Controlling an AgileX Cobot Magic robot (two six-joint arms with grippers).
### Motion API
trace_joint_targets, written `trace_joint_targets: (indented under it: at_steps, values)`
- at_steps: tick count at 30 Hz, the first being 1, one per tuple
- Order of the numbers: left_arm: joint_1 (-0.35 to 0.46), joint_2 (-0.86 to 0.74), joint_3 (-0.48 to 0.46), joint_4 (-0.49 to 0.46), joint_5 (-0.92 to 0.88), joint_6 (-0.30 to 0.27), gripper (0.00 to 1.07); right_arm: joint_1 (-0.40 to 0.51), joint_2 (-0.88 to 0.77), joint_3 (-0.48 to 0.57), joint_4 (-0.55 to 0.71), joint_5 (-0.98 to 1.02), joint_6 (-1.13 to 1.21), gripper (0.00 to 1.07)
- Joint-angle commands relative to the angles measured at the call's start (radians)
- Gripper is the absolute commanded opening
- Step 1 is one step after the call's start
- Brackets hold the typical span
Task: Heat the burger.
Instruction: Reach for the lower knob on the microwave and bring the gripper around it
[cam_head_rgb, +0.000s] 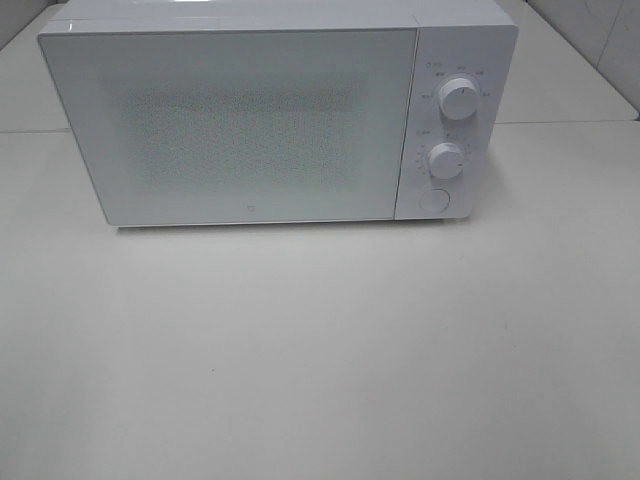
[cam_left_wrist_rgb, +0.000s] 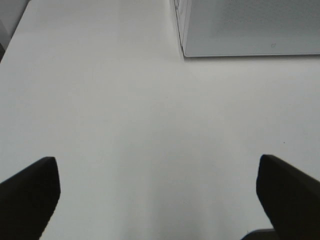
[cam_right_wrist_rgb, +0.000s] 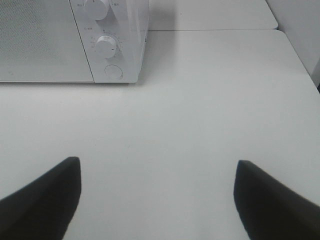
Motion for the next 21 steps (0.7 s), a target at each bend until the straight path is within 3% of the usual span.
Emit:
trace_joint_targets:
  at_steps: [1, 21]
  values:
    - [0.002, -0.107, 0.004, 0.003, -0.002, -0.007, 1.00, -0.003, -0.029, 0.001, -0.002, -0.008, -0.001, 0.74]
    - [0.002, -0.110, 0.004, 0.013, -0.003, -0.011, 1.00, -0.003, -0.026, 0.001, -0.002, -0.008, 0.002, 0.74]
